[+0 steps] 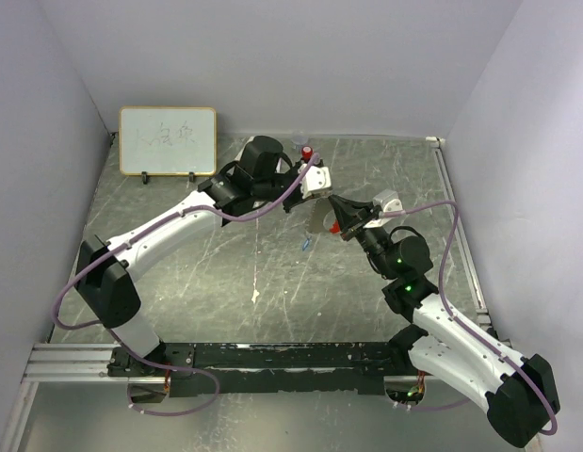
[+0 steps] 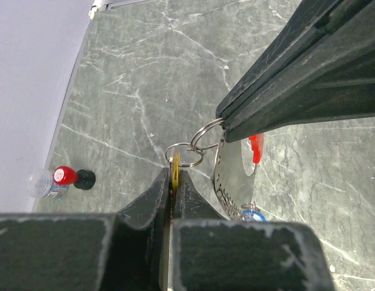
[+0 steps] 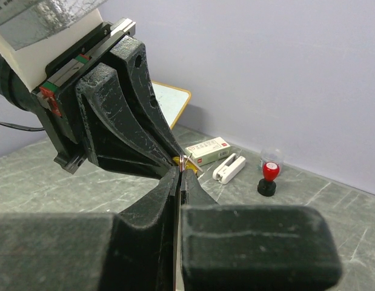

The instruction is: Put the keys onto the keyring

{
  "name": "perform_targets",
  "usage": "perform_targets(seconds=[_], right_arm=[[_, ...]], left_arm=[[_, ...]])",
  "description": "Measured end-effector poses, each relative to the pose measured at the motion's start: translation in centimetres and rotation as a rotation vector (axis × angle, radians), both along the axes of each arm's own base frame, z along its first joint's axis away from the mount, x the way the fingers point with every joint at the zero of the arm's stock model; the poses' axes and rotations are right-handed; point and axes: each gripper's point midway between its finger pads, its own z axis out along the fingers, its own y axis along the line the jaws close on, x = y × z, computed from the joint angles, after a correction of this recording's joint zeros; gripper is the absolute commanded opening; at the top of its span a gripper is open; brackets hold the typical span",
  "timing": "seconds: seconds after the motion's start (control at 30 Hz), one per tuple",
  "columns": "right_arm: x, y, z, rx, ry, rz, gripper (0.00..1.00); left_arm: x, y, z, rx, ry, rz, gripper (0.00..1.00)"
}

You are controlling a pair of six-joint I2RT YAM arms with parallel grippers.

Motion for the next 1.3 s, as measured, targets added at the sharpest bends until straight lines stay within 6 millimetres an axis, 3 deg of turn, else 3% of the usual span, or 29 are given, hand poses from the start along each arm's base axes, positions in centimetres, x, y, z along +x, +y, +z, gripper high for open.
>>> perform_targets(seconds=[0.43, 0.97, 1.17, 1.3], right_arm=[[0.0, 0.1, -0.2, -0.005, 0.004, 0.006, 0.0], [-0.2, 0.5, -0.9, -0.034, 0.022, 0.027, 0.0], [-0.4, 0.3, -1.2, -0.046, 0.03, 0.025, 0.0], [-0.4, 0.2, -1.2, -0.051, 0.029, 0.023, 0.0]], left_arm=[[-0.4, 1.2, -0.6, -0.003, -0.179, -0.046, 0.07], [0.9, 0.8, 0.4, 0.012, -0.426, -0.138, 0.07], [0.8, 0.7, -0.6, 0.019, -0.52, -0.204, 0.07], [0.9, 0.6, 0.0, 0.012, -0.58, -0.228, 0.07]])
